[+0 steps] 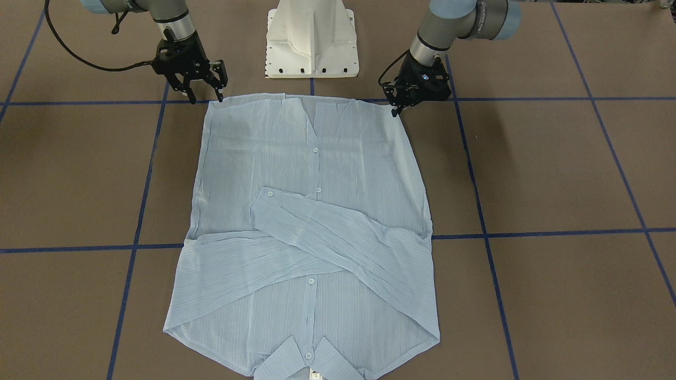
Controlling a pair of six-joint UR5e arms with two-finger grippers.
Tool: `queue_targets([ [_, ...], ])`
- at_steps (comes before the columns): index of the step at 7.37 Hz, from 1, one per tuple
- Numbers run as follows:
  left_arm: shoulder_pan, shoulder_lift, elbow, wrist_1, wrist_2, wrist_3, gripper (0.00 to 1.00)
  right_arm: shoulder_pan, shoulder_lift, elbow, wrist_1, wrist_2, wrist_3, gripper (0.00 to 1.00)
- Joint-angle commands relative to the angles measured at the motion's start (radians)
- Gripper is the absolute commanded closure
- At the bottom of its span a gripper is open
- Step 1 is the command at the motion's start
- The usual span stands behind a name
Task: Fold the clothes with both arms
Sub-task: 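Grasp both hem corners nearest the robot with left and right grippers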
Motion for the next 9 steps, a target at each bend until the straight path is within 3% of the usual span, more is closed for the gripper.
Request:
queue_targets([
  [1,0.000,0.000,-0.001,0.000,0.000,0.000,1.00,-0.027,0.006,-0.026,-0.004,-0.030,0.000,0.43],
  [3,0.000,0.002,-0.001,0.000,0.000,0.000,1.00,-0.039,0.008,-0.030,-0.006,-0.043,0.000,0.47],
  [6,0.000,0.002,-0.003,0.000,0.000,-0.002,1.00,-0.047,0.009,-0.032,-0.007,-0.043,-0.001,1.00],
  [9,0.000,0.006,-0.015,0.003,-0.006,-0.002,1.00,-0.034,0.009,-0.006,-0.009,-0.037,-0.001,1.00],
])
